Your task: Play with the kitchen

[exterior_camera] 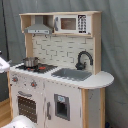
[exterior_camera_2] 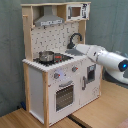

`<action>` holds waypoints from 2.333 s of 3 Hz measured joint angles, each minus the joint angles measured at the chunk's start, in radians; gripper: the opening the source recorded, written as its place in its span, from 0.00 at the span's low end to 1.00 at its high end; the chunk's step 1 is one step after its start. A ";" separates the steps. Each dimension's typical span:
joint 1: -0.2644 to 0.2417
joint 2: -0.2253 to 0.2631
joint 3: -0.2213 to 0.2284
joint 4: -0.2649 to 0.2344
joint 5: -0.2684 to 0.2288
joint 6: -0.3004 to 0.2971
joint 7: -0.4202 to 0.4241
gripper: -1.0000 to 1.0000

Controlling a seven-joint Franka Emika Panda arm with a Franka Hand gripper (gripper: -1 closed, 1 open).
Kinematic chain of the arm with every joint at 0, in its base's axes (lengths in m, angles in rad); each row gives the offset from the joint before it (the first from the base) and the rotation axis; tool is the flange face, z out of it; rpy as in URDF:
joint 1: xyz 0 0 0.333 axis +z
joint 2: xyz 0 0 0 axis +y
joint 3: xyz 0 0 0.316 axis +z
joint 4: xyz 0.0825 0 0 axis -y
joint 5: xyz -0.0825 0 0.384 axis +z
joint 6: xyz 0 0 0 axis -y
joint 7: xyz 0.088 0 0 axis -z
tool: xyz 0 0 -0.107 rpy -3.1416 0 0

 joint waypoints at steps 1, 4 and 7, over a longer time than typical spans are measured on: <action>0.010 0.006 -0.046 -0.014 0.000 0.001 -0.107 1.00; 0.015 0.067 -0.147 -0.015 0.002 0.010 -0.428 1.00; -0.022 0.169 -0.211 -0.010 0.002 0.062 -0.708 1.00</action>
